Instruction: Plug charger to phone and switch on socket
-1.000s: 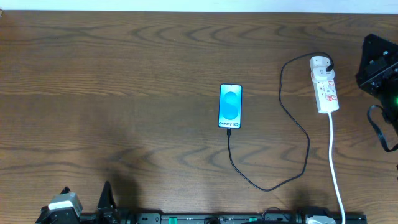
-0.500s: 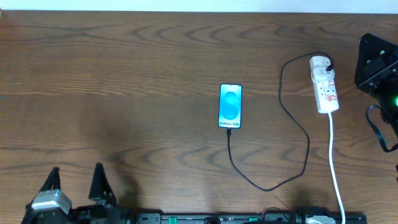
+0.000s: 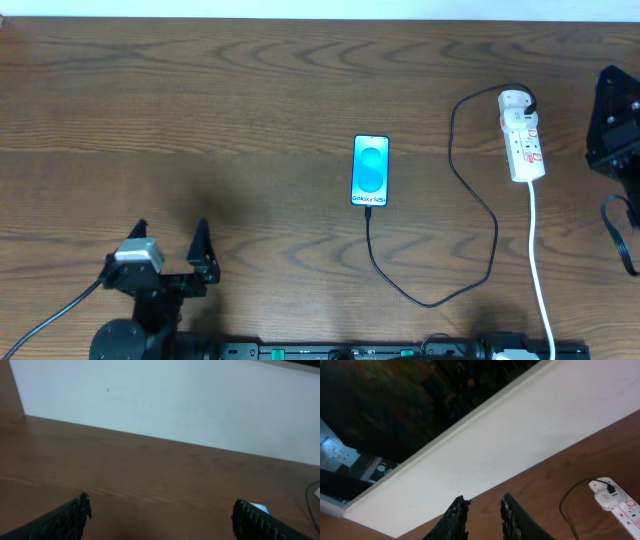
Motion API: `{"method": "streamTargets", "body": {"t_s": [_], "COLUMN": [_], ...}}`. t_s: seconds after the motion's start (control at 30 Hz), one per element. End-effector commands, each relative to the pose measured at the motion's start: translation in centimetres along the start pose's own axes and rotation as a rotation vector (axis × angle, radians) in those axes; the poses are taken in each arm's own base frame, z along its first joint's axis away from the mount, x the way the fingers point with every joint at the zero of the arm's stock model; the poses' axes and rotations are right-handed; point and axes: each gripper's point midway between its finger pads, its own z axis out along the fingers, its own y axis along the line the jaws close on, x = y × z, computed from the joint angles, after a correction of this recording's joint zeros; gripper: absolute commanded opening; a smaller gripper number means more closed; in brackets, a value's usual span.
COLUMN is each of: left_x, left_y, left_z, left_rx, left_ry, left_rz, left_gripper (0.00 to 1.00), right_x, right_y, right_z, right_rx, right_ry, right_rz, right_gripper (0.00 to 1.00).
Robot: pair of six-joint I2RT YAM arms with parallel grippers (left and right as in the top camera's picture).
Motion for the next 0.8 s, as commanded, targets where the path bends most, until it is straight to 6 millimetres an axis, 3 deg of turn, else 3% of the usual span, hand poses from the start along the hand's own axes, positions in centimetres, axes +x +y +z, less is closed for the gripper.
{"method": "streamTargets", "body": {"t_s": [0.0, 0.53, 0.77], "left_x": [1.7, 6.4, 6.6], "left_y": [0.2, 0.9, 0.9], "left_z": [1.3, 4.8, 5.8], "left_rx": [0.004, 0.001, 0.013], "left_ry": [0.015, 0.031, -0.030], "left_rz": [-0.005, -0.005, -0.006], "left_gripper": [0.92, 0.93, 0.92], "right_x": [-0.2, -1.4, -2.1], "right_y": [0.2, 1.5, 0.9], "right_z": [-0.7, -6.0, -6.9], "right_rx": [-0.009, -0.078, -0.046], "right_ry": [-0.016, -0.116, -0.162], "right_rz": [-0.010, -0.017, -0.014], "right_gripper": [0.22, 0.22, 0.23]}}
